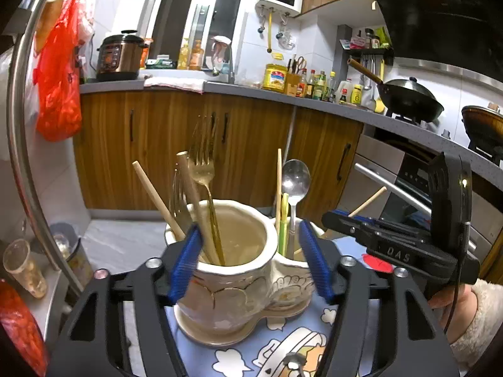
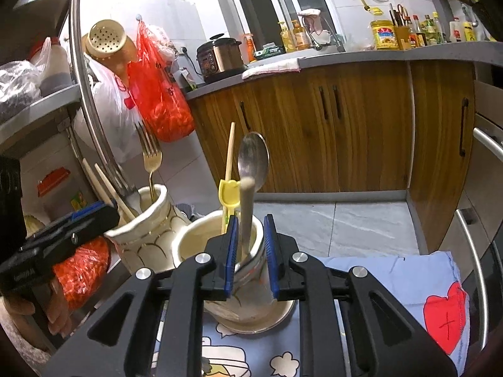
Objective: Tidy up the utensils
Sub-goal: 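Open both grippers to release the chopsticks into the holder, then move both tools back above the remaining spoons on the cloth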
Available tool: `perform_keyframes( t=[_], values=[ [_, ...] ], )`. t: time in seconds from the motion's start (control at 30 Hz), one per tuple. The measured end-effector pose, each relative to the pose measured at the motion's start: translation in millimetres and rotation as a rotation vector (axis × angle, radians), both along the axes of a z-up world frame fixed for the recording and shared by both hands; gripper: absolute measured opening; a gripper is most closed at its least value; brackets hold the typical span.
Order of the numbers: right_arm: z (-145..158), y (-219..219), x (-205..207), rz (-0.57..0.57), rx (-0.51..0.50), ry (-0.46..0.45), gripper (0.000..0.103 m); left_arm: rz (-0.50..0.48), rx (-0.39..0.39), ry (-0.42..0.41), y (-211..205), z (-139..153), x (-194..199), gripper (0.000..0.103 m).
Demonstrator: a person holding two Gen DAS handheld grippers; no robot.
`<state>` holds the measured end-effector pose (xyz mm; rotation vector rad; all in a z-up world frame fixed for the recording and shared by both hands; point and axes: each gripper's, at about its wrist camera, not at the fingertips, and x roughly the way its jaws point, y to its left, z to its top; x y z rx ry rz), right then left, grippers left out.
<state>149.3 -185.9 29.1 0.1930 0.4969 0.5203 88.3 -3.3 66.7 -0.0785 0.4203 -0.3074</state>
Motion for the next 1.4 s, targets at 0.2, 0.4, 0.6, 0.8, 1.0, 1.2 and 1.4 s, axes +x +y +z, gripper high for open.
perform_keyframes(
  t=[0.2,0.4,0.6,0.8,1.0,1.2,1.4],
  values=[
    [3.1,-5.9,-1.6,-0.013,0.015,0.008,0.05,0.023,0.02,-0.002,1.2,4.0,-3.9,0.075],
    [15.5,-9.0,-18.8,-0.015,0.0,0.01,0.065,0.07,0.055,0.007,5.0,13.5,-18.5,0.082],
    [22.9,-8.1,-51.1,-0.005,-0.038,0.032,0.084,0.127,0.064,0.025,13.0,23.1,-38.7,0.091],
    [14.8,-5.5,-88.2,-0.006,-0.09,0.054,0.096,0.155,0.095,0.047,10.2,24.5,-66.2,0.095],
    [-16.9,-3.3,-99.2,0.0,-0.14,0.138,0.097,0.164,0.085,0.115,7.8,3.4,-87.3,0.096],
    [-51.5,8.4,-105.2,0.055,-0.234,0.222,0.097,0.201,0.084,0.182,11.0,-34.0,-90.8,0.097],
    [-72.3,26.5,-115.4,0.158,-0.314,0.289,0.089,0.219,0.088,0.242,15.2,-63.2,-87.1,0.097]
  ],
)
